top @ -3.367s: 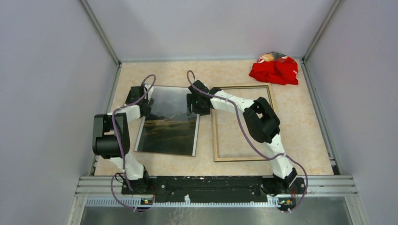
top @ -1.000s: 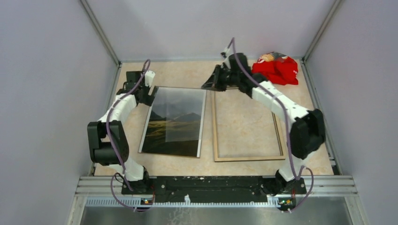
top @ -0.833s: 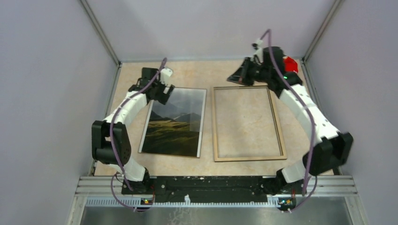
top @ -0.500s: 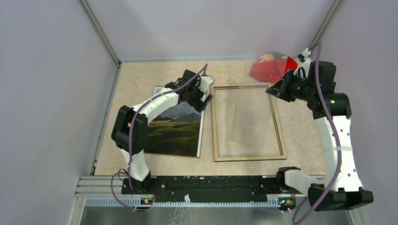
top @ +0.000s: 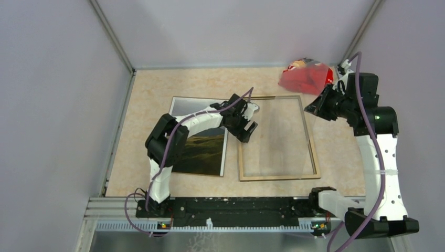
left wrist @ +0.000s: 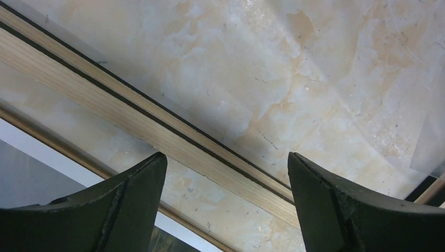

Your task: Put the photo into the frame

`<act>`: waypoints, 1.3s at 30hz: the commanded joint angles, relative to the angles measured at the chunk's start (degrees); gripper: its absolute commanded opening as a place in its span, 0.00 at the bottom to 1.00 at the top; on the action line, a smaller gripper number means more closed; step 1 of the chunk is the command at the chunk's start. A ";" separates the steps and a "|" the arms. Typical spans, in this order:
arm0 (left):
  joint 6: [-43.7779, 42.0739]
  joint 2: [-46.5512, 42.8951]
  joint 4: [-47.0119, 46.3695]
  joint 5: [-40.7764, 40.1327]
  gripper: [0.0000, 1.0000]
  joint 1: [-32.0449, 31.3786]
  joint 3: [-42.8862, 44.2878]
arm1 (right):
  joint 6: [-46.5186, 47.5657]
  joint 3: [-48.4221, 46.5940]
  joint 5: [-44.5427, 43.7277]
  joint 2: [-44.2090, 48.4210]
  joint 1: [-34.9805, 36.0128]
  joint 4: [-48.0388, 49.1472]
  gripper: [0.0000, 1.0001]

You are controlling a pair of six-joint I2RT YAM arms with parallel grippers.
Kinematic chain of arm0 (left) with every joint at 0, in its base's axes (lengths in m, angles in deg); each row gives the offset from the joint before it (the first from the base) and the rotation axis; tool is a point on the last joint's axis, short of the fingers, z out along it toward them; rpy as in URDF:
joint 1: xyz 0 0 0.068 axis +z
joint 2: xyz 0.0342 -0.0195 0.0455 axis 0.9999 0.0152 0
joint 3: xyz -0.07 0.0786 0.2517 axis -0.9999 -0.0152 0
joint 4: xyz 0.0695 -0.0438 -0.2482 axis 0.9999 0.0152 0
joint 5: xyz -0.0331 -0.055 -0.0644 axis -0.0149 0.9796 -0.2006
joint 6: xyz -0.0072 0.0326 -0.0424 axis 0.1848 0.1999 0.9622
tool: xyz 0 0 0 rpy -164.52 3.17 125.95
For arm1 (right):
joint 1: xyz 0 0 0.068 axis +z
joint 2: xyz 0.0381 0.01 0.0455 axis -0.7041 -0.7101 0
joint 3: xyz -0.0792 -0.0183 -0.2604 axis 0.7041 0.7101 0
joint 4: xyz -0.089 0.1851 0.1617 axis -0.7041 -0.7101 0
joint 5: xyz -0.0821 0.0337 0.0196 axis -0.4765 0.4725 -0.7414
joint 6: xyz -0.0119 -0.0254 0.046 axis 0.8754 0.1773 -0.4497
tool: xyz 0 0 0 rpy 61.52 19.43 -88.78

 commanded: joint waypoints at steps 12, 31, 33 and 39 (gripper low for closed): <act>-1.75 0.74 -6.73 -10.83 0.39 -0.17 -9.00 | -0.52 1.23 0.43 -0.60 -0.14 4.49 0.00; -0.13 -6.61 -9.13 -21.43 0.36 7.38 -22.54 | -3.22 7.16 7.03 -1.64 -0.15 12.17 0.00; -0.57 -7.40 -9.57 -21.30 0.37 7.45 -23.34 | -3.29 7.23 7.20 -1.68 -0.16 12.35 0.00; -0.20 -8.61 -8.71 -17.07 0.48 6.60 -23.54 | -3.88 7.65 8.34 -2.34 -0.10 13.67 0.00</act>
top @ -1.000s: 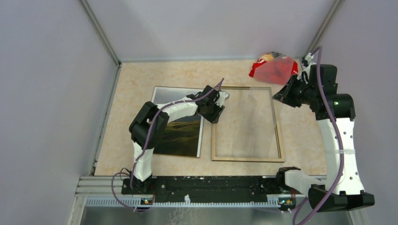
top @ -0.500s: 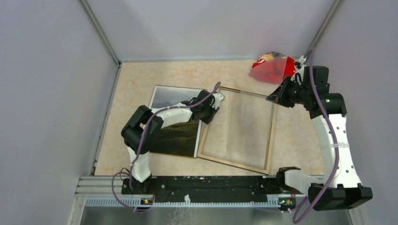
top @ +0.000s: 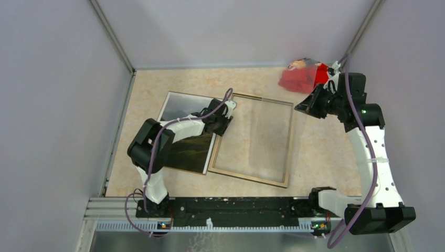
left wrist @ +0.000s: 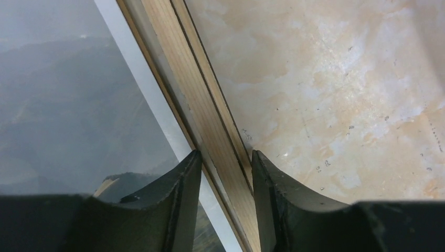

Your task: Put the photo into the frame

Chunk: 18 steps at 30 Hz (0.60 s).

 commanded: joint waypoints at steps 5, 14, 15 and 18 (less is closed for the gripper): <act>1.38 0.77 11.20 7.36 0.55 -0.36 -2.47 | -1.43 -0.64 2.65 -1.79 -0.15 5.09 0.00; 2.41 -1.29 11.93 18.99 0.59 -0.50 -2.82 | -1.27 -0.58 2.10 -3.53 -0.11 5.89 0.00; 2.25 -1.49 11.90 19.84 0.60 -0.57 -2.82 | -1.20 -0.37 2.02 -3.55 -0.14 6.00 0.00; 2.07 -1.97 11.86 21.17 0.60 -0.96 -2.84 | -1.05 0.05 1.78 -3.73 -0.11 5.95 0.00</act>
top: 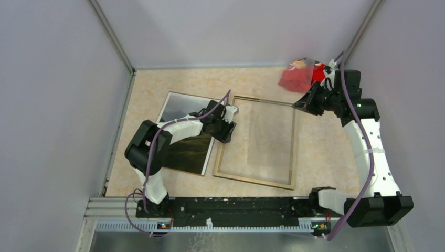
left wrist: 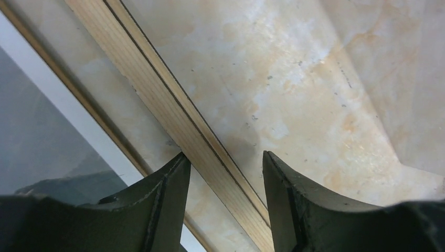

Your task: Put the photo into the frame

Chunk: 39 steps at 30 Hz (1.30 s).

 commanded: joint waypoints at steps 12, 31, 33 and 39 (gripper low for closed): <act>-2.67 -6.62 10.42 11.32 0.83 3.43 0.82 | -2.16 -1.30 6.07 -1.71 -0.10 5.21 0.00; -9.53 -8.59 14.36 16.64 0.74 22.55 7.62 | -22.50 17.04 24.87 -3.67 -0.18 34.56 0.00; -9.76 -8.28 14.34 16.93 0.71 22.55 6.97 | -21.03 20.64 25.80 -5.74 -0.25 37.06 0.00; -10.67 -7.88 14.10 17.87 0.69 22.37 5.21 | -15.50 26.38 25.78 -10.43 -2.38 38.25 0.00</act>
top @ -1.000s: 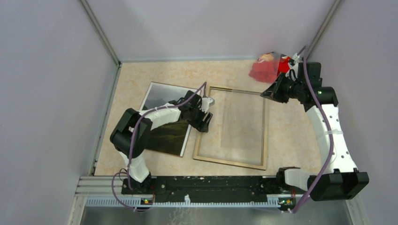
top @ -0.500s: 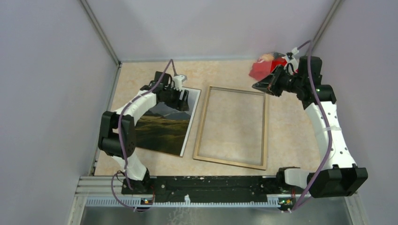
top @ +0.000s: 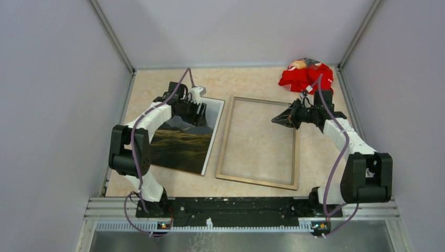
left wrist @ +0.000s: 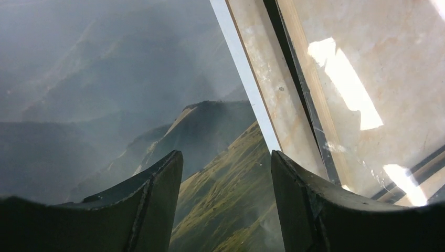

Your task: Put the photo into the frame

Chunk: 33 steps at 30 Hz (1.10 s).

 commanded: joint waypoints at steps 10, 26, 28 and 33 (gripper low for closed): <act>-2.20 -1.16 -0.73 2.45 0.68 -5.23 -3.01 | 12.70 0.29 -1.50 -3.63 -4.21 -0.88 0.00; -0.63 2.85 -2.72 1.12 0.58 -11.21 -2.32 | 23.52 -6.59 -8.94 -10.15 -4.58 -10.28 0.00; -0.49 3.17 -2.95 1.30 0.58 -11.38 -2.35 | 23.43 -6.17 -8.89 -10.43 -4.57 -9.66 0.00; -0.31 3.82 -3.46 1.06 0.56 -12.02 -2.53 | 23.22 -5.83 -9.51 -10.90 -4.60 -9.71 0.00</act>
